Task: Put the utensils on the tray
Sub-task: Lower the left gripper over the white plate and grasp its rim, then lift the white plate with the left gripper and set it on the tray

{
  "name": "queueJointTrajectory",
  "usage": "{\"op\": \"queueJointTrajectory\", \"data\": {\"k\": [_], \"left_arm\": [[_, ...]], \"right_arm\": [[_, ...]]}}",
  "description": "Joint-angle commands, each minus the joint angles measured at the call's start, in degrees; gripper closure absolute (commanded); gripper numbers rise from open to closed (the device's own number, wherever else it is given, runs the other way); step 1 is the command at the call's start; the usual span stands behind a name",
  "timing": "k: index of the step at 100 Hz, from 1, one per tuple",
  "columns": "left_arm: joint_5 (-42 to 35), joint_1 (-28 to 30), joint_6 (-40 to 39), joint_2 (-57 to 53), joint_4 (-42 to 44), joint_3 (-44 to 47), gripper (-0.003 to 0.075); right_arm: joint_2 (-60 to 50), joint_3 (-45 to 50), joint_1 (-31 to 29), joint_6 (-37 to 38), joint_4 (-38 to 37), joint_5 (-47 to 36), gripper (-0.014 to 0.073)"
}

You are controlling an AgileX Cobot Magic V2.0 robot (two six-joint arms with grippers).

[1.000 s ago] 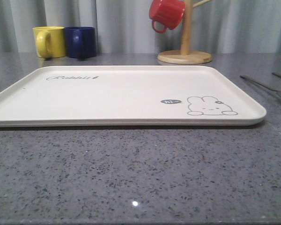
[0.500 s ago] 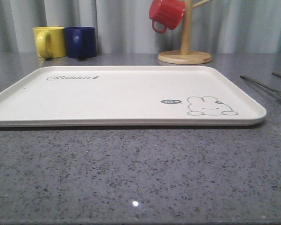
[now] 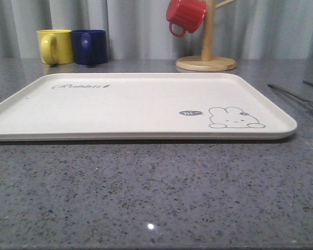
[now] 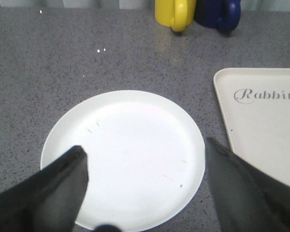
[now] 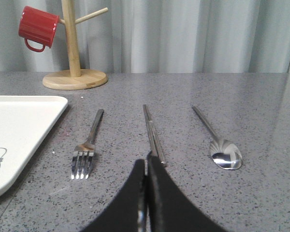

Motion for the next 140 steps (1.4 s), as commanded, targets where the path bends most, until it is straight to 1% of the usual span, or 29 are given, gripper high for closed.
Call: {"op": "queueJointTrajectory", "data": {"k": [1,17,30,43,58,65,82,101,134,140], "left_arm": [[-0.6,1.1,-2.0,4.9,-0.4,-5.8,0.0174],[10.3,5.6,-4.4,16.3,-0.4,-15.5,0.0174],[17.8,8.6,-4.4,23.7,-0.4,-22.1,0.0174],[22.2,10.5,-4.4,29.4,-0.4,-26.8,0.0174],[26.1,12.7,-4.4,33.8,-0.4,-29.8,0.0174],[26.9,13.8,-4.4,35.0,-0.5,-30.4,0.0174],[28.2,16.7,-4.4,37.5,-4.5,-31.0,0.0174],[27.2,17.2,-4.4,40.4,-8.4,-31.0,0.0174],[25.8,18.1,-4.4,45.7,-8.2,-31.0,0.0174],[25.8,18.1,-4.4,46.3,-8.4,-31.0,0.0187]], "right_arm": [[-1.1,0.0,-0.2,-0.5,-0.8,-4.4,0.0668],[-1.1,0.0,-0.2,-0.5,-0.8,-4.4,0.0668],[-1.1,0.0,-0.2,-0.5,-0.8,-4.4,0.0668],[-1.1,0.0,-0.2,-0.5,-0.8,-4.4,0.0668],[-1.1,0.0,-0.2,-0.5,-0.8,-4.4,0.0668],[-1.1,0.0,-0.2,-0.5,-0.8,-4.4,0.0668],[-1.1,0.0,-0.2,-0.5,-0.8,-4.4,0.0668],[-1.1,0.0,-0.2,-0.5,-0.8,-4.4,0.0668],[-1.1,0.0,-0.2,-0.5,-0.8,-4.4,0.0668],[-1.1,0.0,-0.2,-0.5,-0.8,-4.4,0.0668]]}}
